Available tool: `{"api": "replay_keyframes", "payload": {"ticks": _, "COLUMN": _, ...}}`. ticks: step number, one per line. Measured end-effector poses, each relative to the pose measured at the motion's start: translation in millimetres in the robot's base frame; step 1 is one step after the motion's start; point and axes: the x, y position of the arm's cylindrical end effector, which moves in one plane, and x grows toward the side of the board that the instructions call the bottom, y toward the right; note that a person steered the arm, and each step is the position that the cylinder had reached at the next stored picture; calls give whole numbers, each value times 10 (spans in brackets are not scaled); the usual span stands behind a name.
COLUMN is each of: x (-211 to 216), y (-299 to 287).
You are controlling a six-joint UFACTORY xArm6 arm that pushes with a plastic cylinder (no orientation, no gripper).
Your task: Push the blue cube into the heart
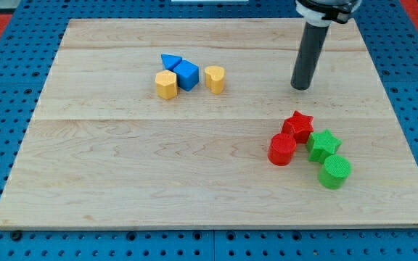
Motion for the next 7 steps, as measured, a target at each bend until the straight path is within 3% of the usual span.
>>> {"api": "replay_keyframes", "payload": {"ticks": 1, "x": 257, "y": -365}}
{"api": "replay_keyframes", "payload": {"ticks": 3, "x": 933, "y": -353}}
{"api": "replay_keyframes", "payload": {"ticks": 4, "x": 756, "y": -382}}
{"api": "replay_keyframes", "payload": {"ticks": 7, "x": -673, "y": -905}}
